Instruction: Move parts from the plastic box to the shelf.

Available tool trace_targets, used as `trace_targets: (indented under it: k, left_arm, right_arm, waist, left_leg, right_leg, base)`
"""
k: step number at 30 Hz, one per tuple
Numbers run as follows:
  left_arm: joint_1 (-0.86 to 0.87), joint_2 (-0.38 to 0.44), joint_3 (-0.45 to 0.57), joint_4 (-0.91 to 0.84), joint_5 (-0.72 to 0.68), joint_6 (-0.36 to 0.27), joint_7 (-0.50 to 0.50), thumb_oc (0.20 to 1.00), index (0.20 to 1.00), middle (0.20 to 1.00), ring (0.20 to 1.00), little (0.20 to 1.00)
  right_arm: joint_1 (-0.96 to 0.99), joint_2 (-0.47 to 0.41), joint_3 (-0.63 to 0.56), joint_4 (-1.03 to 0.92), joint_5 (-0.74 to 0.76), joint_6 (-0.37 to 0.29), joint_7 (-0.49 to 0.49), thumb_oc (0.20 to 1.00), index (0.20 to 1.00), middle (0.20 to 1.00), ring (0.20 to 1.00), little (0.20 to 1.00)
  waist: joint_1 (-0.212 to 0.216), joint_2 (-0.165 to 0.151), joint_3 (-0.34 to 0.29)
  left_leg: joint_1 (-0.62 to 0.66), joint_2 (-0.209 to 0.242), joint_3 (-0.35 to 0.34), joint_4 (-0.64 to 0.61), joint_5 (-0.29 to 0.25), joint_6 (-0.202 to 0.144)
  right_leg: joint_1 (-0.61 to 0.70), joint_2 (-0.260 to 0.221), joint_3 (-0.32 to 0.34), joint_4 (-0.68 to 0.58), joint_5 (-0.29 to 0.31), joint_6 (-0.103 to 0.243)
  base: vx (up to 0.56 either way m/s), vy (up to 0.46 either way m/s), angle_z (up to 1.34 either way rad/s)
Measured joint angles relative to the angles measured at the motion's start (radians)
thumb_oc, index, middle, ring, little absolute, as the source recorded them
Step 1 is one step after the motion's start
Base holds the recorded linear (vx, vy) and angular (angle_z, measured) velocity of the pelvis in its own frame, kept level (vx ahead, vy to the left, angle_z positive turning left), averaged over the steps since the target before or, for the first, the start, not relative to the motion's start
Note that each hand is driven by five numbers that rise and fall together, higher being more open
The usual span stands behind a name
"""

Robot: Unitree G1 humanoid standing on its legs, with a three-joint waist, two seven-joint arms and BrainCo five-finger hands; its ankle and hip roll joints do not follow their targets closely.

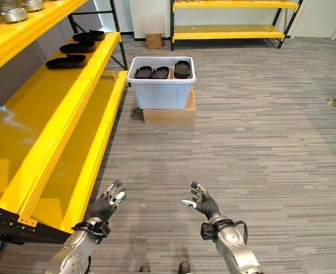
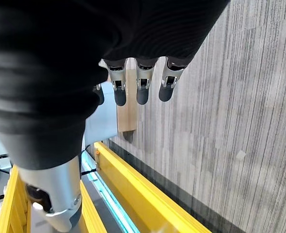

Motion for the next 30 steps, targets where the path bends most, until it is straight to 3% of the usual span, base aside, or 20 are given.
trace_targets:
  k: [7, 11, 13, 15, 18, 20, 22, 23, 25, 26, 28, 30]
  left_arm:
    - [-0.003, 0.001, 0.001, 0.0, 0.0, -0.002, -0.001, 1.0, 1.0, 1.0, 1.0, 1.0]
    - [-0.01, 0.004, -0.001, 0.0, 0.003, -0.002, -0.003, 1.0, 1.0, 1.0, 1.0, 1.0]
    - [-0.021, 0.005, -0.002, 0.0, 0.031, -0.003, -0.003, 1.0, 1.0, 1.0, 1.0, 1.0]
    - [-0.058, 0.005, -0.014, 0.021, 0.038, -0.003, -0.004, 1.0, 1.0, 1.0, 1.0, 1.0]
    - [-0.084, 0.021, -0.015, 0.022, 0.047, -0.01, -0.003, 1.0, 1.0, 1.0, 1.0, 1.0]
    - [-0.082, 0.041, -0.035, 0.022, 0.071, -0.006, -0.005, 1.0, 1.0, 1.0, 1.0, 1.0]
    - [-0.08, 0.046, -0.034, 0.022, 0.075, -0.005, -0.004, 1.0, 1.0, 1.0, 1.0, 1.0]
    - [-0.088, 0.055, -0.029, 0.022, 0.076, -0.006, -0.006, 1.0, 1.0, 1.0, 1.0, 1.0]
    - [-0.118, 0.061, -0.029, 0.034, 0.077, -0.006, -0.006, 1.0, 1.0, 1.0, 1.0, 1.0]
    - [-0.132, 0.06, -0.028, 0.046, 0.077, -0.006, -0.007, 1.0, 1.0, 1.0, 1.0, 1.0]
    - [-0.124, 0.047, -0.027, 0.047, 0.077, -0.006, -0.007, 1.0, 1.0, 1.0, 1.0, 1.0]
    - [-0.099, 0.025, -0.033, 0.048, 0.077, -0.006, -0.01, 1.0, 1.0, 1.0, 1.0, 1.0]
  right_arm:
    - [-0.002, 0.0, 0.019, 0.0, -0.003, 0.0, 0.009, 1.0, 1.0, 1.0, 1.0, 1.0]
    - [-0.003, -0.005, 0.016, 0.003, -0.039, 0.0, 0.009, 1.0, 1.0, 1.0, 1.0, 1.0]
    - [-0.004, -0.011, 0.013, 0.003, -0.044, 0.0, 0.009, 1.0, 1.0, 1.0, 1.0, 1.0]
    - [-0.003, -0.022, 0.011, 0.004, -0.043, 0.001, 0.009, 1.0, 1.0, 1.0, 1.0, 1.0]
    - [-0.005, -0.013, 0.011, 0.01, -0.043, -0.001, 0.01, 1.0, 1.0, 1.0, 1.0, 1.0]
    - [-0.007, -0.011, 0.013, 0.026, -0.043, -0.001, 0.012, 1.0, 1.0, 1.0, 1.0, 1.0]
    - [-0.006, -0.011, 0.013, 0.027, -0.041, 0.001, 0.012, 1.0, 1.0, 1.0, 1.0, 1.0]
    - [-0.004, -0.01, 0.014, 0.024, -0.038, 0.001, 0.012, 1.0, 1.0, 1.0, 1.0, 1.0]
    - [-0.003, -0.009, 0.015, 0.022, -0.033, 0.0, 0.01, 1.0, 1.0, 1.0, 1.0, 1.0]
    - [-0.002, -0.001, 0.017, 0.023, -0.033, 0.002, 0.01, 1.0, 1.0, 1.0, 1.0, 1.0]
    - [0.0, 0.005, 0.022, 0.022, -0.033, 0.005, 0.011, 1.0, 1.0, 1.0, 1.0, 1.0]
    - [0.026, 0.002, 0.023, 0.023, -0.033, 0.005, 0.012, 1.0, 1.0, 1.0, 1.0, 1.0]
  waist:
    - [0.008, 0.008, 0.005]
    - [0.007, 0.035, 0.019]
    - [-0.001, 0.044, 0.027]
    - [-0.019, 0.051, 0.047]
    - [-0.039, 0.014, 0.073]
    - [-0.043, 0.014, 0.085]
    - [-0.043, 0.022, 0.091]
    - [-0.061, 0.015, 0.099]
    - [-0.066, -0.006, 0.107]
    - [-0.071, -0.026, 0.104]
    - [-0.072, -0.049, 0.093]
    - [-0.093, -0.054, 0.051]
  left_leg:
    - [-0.003, -0.005, 0.002, 0.0, -0.003, 0.004]
    - [-0.001, -0.015, 0.004, 0.0, -0.007, 0.014]
    - [-0.002, -0.025, -0.004, 0.003, -0.01, 0.027]
    - [0.007, -0.033, -0.02, 0.015, -0.01, 0.042]
    - [0.007, -0.071, -0.031, 0.064, -0.047, 0.076]
    - [0.014, -0.081, -0.037, 0.072, -0.062, 0.091]
    - [0.015, -0.073, -0.033, 0.073, -0.068, 0.098]
    - [0.013, -0.066, -0.035, 0.072, -0.077, 0.084]
    - [0.011, -0.066, -0.035, 0.072, -0.086, 0.085]
    - [0.019, -0.068, -0.035, 0.068, -0.099, 0.074]
    - [0.062, -0.063, -0.045, 0.067, -0.146, 0.057]
    - [0.101, -0.044, -0.092, 0.071, -0.192, 0.032]
  right_leg:
    - [-0.011, -0.004, 0.003, 0.005, -0.003, 0.005]
    - [-0.027, -0.016, 0.005, 0.052, -0.016, 0.014]
    - [-0.078, -0.034, 0.008, 0.166, -0.067, 0.029]
    - [-0.158, -0.069, -0.004, 0.383, -0.127, 0.06]
    - [-0.266, -0.135, 0.002, 0.653, -0.144, 0.081]
    - [-0.327, -0.16, -0.025, 0.735, -0.141, 0.088]
    - [-0.348, -0.148, -0.009, 0.69, -0.154, 0.098]
    - [-0.367, -0.119, 0.0, 0.548, -0.148, 0.106]
    - [-0.403, -0.108, -0.003, 0.354, -0.08, 0.118]
    - [-0.408, -0.106, -0.011, 0.197, -0.038, 0.137]
    - [-0.394, -0.107, -0.041, 0.134, -0.016, 0.13]
    - [-0.353, -0.097, -0.023, 0.166, 0.016, 0.099]
  base:
    - [0.03, 0.108, -0.02]
    - [0.04, 0.208, -0.02]
    - [0.07, 0.253, 0.06]
    - [0.04, 0.174, 0.31]
    - [0.07, 0.198, 0.19]
    - [0.26, 0.001, -0.16]
    - [0.34, -0.102, -0.16]
    - [0.24, -0.076, -0.01]
    - [0.36, -0.118, 0.06]
    - [0.35, -0.116, 0.09]
    - [0.38, -0.151, 0.17]
    - [0.45, -0.208, 0.57]
